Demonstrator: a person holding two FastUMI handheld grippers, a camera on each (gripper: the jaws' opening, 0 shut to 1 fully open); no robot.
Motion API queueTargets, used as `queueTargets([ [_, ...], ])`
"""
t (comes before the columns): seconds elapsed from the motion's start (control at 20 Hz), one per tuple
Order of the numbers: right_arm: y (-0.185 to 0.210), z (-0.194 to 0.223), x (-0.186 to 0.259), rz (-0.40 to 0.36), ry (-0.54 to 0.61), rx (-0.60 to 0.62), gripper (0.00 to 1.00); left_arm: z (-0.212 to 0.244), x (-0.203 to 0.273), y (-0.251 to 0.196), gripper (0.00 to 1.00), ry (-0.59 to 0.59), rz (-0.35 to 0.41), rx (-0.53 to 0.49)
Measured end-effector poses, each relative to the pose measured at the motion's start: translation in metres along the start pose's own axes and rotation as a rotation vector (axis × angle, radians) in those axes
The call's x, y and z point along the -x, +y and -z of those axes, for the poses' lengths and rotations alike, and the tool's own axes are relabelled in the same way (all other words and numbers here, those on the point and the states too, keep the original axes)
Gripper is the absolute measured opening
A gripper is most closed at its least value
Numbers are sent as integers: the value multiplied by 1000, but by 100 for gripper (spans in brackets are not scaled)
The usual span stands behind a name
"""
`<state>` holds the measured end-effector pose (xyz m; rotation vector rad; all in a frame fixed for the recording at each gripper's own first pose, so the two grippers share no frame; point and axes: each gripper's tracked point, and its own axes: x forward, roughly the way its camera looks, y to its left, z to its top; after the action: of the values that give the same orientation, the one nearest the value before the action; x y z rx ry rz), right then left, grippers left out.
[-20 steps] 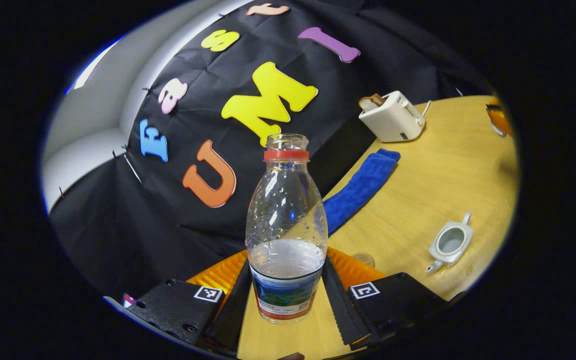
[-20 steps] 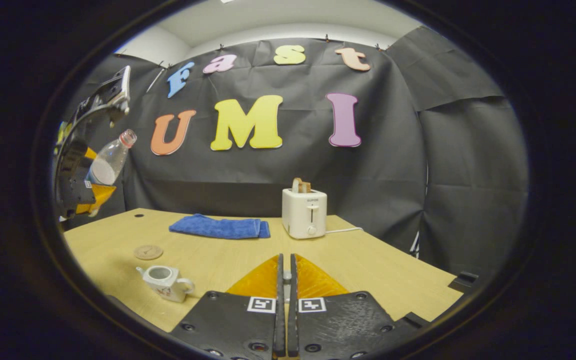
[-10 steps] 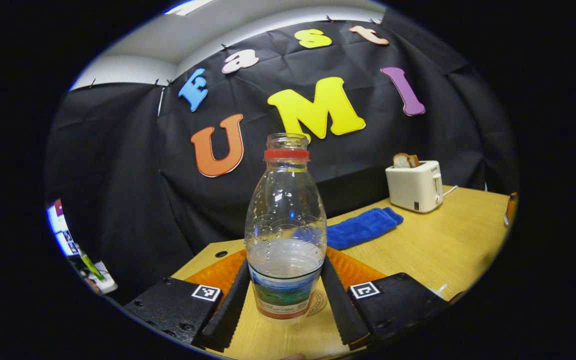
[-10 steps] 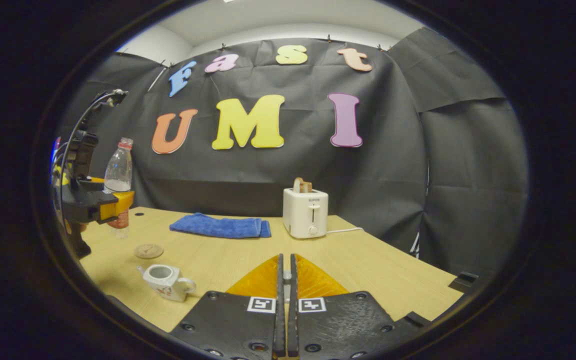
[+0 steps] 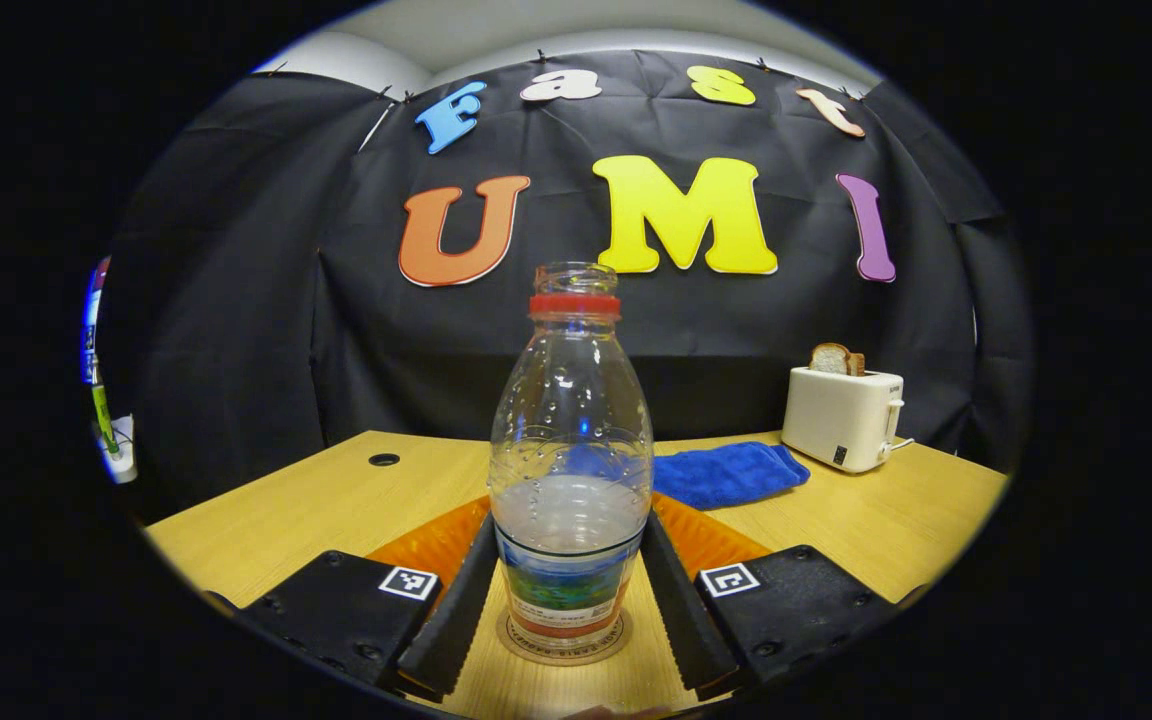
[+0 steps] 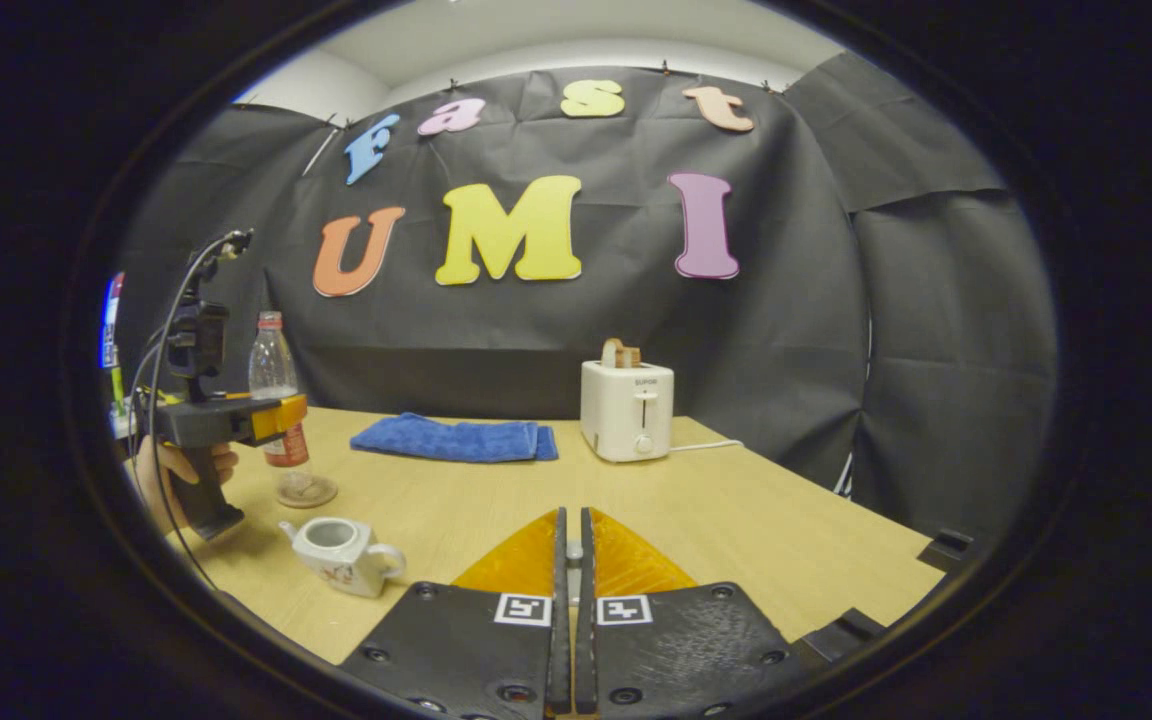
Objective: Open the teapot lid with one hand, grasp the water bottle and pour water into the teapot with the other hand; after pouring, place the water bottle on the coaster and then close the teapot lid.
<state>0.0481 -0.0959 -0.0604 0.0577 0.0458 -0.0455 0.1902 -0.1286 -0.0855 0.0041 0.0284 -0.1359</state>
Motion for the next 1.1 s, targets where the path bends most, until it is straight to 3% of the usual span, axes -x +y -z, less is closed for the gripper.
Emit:
queueTargets([
  [0.45,6,13,-6,-3,29,12,2,12,-7,3,82,12,42,29],
  [0.65,10,13,-5,-10,26,22,2,22,2,-2,89,30,64,-5],
  [1.1,15,7,4,-11,13,44,2,14,59,13,90,-1,77,-37],
])
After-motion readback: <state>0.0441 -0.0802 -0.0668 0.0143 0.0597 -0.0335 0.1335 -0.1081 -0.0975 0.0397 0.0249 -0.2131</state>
